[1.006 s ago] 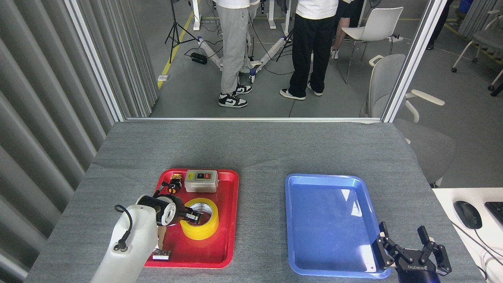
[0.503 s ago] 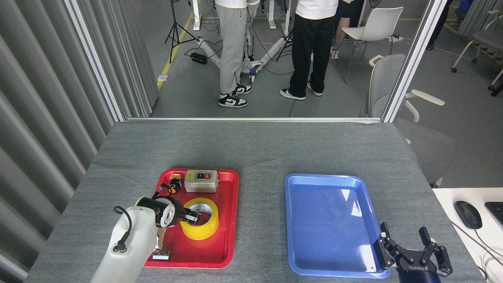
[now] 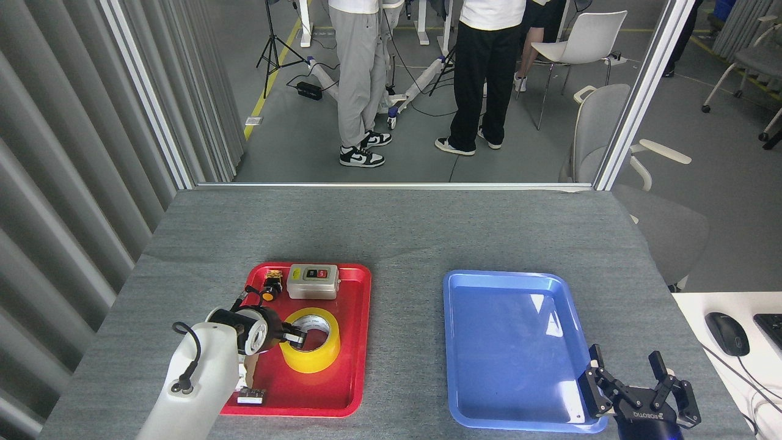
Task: Place and move tape with both arms
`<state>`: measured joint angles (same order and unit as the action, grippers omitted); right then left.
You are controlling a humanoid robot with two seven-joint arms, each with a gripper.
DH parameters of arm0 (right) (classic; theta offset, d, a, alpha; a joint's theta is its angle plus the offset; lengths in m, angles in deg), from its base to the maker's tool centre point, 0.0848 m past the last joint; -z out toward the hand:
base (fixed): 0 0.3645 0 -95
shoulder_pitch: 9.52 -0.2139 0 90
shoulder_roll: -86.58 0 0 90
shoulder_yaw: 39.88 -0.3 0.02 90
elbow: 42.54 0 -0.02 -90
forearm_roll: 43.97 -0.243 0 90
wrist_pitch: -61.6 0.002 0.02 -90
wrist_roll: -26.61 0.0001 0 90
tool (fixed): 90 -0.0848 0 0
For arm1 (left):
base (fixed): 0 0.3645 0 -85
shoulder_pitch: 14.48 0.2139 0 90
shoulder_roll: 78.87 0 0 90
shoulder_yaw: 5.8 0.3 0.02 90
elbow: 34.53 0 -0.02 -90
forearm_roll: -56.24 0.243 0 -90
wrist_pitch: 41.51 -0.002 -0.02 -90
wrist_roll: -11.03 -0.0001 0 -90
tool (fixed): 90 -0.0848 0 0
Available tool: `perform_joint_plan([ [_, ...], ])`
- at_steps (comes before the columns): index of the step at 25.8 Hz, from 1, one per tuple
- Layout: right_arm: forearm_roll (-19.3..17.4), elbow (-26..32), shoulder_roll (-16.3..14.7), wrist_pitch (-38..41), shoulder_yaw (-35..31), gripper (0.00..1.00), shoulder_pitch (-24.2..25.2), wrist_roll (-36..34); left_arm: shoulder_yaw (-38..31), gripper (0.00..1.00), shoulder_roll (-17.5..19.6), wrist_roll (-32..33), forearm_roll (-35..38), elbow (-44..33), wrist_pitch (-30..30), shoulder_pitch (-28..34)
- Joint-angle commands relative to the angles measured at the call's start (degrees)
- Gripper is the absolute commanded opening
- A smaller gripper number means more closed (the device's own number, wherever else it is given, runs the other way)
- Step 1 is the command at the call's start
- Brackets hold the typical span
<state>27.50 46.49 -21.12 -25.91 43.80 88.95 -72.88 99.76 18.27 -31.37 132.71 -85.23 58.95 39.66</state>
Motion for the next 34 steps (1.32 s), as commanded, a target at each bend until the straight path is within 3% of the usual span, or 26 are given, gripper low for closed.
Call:
perform_joint_plan([
  [1,0.08,0.00,0.04,0.05,0.09,1.00,-0.03,0.00,-0.09,0.36,0.15,-0.04,0.00,-0.02,0.52,0.00],
  [14,0.08,-0.09,0.48,0.05,0.09,1.00,0.06,0.00,-0.61,0.27,0.24,-1.36,-0.79,-1.07,0.79,0.18],
  [18,-0.01,-0.09,0.39,0.05,0.09,1.00,0.06,0.00,-0.97,0.11,0.24,-2.77,-0.79,-1.51,2.99,0.53],
  [24,-0.01,0.00,0.12,0.05,0.26,1.00,0.15,0.00,-2.37,0.10,0.24,-2.77,-1.14,-2.04,6.85,1.50],
  [27,-0.54,0.00,-0.23,0.14,0.44,1.00,0.41,0.00,-3.34,0.01,0.68,-2.42,-5.01,-3.18,9.49,2.20],
  [34,-3.26,0.00,-0.58,0.14,1.76,1.00,0.41,0.00,-9.49,0.00,2.18,-2.06,-24.17,-6.26,17.31,5.01],
])
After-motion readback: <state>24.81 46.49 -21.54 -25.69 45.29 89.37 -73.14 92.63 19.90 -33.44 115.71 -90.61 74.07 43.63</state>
